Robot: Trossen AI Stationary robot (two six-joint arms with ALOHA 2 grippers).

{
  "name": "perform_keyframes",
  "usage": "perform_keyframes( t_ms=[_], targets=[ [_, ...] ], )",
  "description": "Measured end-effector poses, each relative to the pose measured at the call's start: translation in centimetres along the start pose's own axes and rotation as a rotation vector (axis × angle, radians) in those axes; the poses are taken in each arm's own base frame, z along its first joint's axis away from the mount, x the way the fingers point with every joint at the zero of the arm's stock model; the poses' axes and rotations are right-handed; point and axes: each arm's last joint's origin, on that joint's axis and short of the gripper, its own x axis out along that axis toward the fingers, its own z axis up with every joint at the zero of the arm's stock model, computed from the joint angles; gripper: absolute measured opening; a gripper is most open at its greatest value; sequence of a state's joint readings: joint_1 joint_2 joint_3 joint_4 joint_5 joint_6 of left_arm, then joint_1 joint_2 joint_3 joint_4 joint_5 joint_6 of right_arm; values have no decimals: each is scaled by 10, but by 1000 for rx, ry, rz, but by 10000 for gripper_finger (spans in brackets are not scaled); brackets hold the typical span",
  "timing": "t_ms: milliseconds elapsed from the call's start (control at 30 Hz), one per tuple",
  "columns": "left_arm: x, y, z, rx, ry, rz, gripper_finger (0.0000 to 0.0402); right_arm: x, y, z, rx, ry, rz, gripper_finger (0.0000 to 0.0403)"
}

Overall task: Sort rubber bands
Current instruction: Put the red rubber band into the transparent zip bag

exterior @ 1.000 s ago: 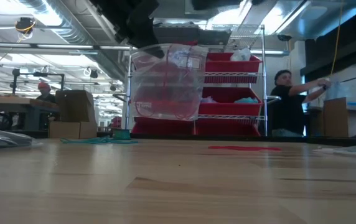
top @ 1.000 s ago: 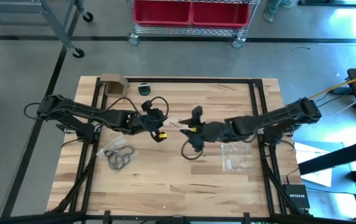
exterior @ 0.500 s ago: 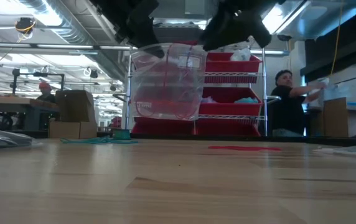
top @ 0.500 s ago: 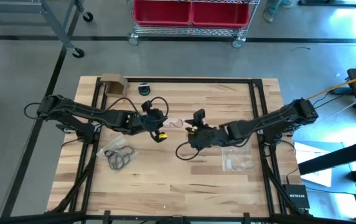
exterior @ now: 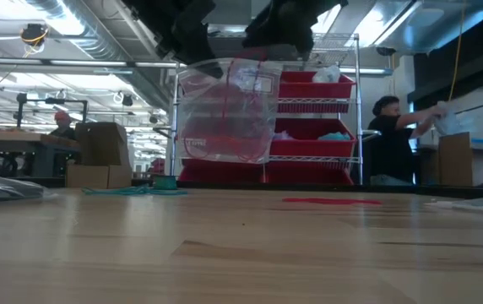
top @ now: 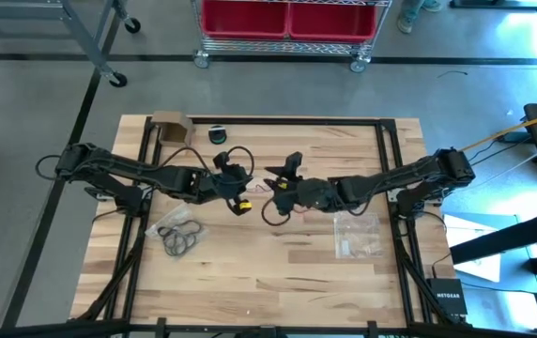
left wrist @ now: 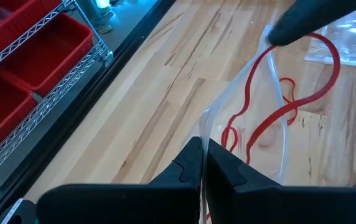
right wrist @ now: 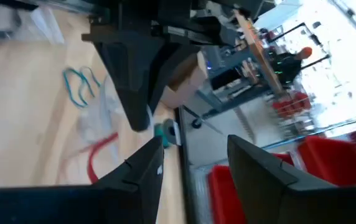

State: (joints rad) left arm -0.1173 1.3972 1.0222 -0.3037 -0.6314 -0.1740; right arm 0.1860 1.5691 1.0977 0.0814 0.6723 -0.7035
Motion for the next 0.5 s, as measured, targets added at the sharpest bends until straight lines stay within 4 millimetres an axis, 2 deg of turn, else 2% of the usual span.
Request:
perform_keyframes(
  t_ms=[133, 267, 367, 500],
  targets=[
    [0, 0, 0, -1, 1, 0, 0, 0, 0, 0, 17, -3, 6, 169],
    [0, 0, 0, 0, 3, 0, 0, -25, -3, 8, -9, -45, 53, 169],
    [0, 0, -1, -2, 6, 1, 0, -37, 4, 7, -42, -24, 126, 169],
    [0, 0, -1, -1, 6, 1, 0, -33, 12, 2, -38, 24, 152, 169]
  ],
)
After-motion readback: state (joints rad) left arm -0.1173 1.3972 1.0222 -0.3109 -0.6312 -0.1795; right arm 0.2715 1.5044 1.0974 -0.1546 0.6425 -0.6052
